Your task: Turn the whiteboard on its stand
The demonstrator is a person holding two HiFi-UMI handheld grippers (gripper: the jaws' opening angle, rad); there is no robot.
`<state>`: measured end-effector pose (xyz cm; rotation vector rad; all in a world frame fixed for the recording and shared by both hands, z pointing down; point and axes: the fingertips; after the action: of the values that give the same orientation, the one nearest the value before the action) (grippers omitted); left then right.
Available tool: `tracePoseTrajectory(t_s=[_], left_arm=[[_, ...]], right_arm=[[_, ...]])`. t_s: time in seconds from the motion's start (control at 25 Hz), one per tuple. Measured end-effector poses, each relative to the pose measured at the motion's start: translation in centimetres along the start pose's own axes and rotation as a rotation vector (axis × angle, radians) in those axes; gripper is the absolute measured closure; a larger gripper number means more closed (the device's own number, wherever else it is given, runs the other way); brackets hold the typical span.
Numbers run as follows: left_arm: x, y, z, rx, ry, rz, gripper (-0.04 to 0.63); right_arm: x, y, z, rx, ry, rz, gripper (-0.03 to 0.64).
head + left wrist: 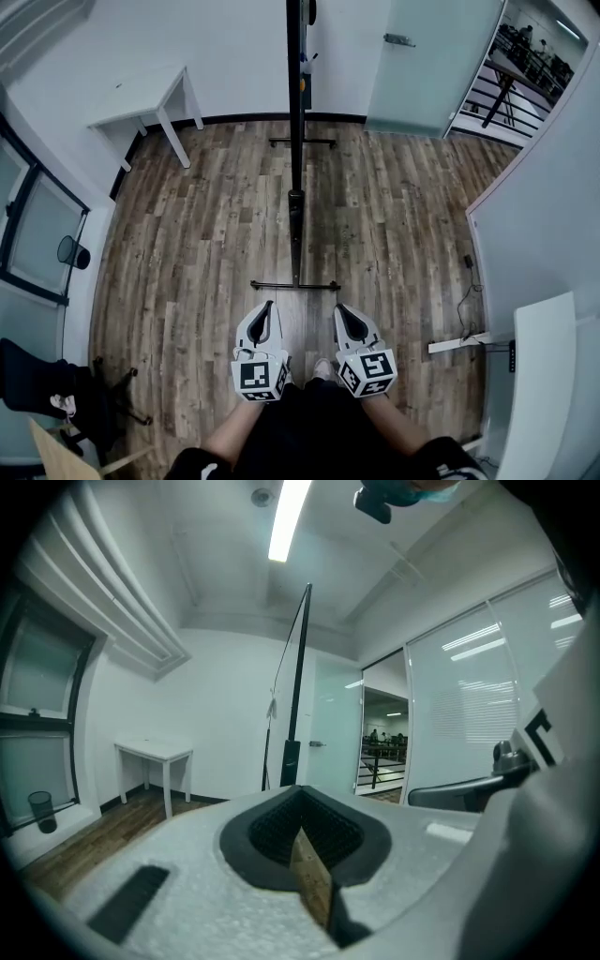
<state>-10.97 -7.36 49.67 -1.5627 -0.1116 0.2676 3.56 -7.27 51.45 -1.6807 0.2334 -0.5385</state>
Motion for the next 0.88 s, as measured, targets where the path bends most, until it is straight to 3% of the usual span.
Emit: tracePoseTrajectory(t_s=[0.88], left_arm=[[-1.0,-0.4,1.5,-0.011,-0.023,0.006,0.583]], right_arm=[[-2.7,-0.7,0.6,-0.017,-0.003,0.026,0.604]])
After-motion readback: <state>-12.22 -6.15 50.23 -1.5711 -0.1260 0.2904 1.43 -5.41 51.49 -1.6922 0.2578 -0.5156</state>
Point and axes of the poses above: the fingertips, and each gripper's own axes: z backward along the fingers, x to its right, y out of its top, and after that the axes turned 8 degrees about x, right-handed
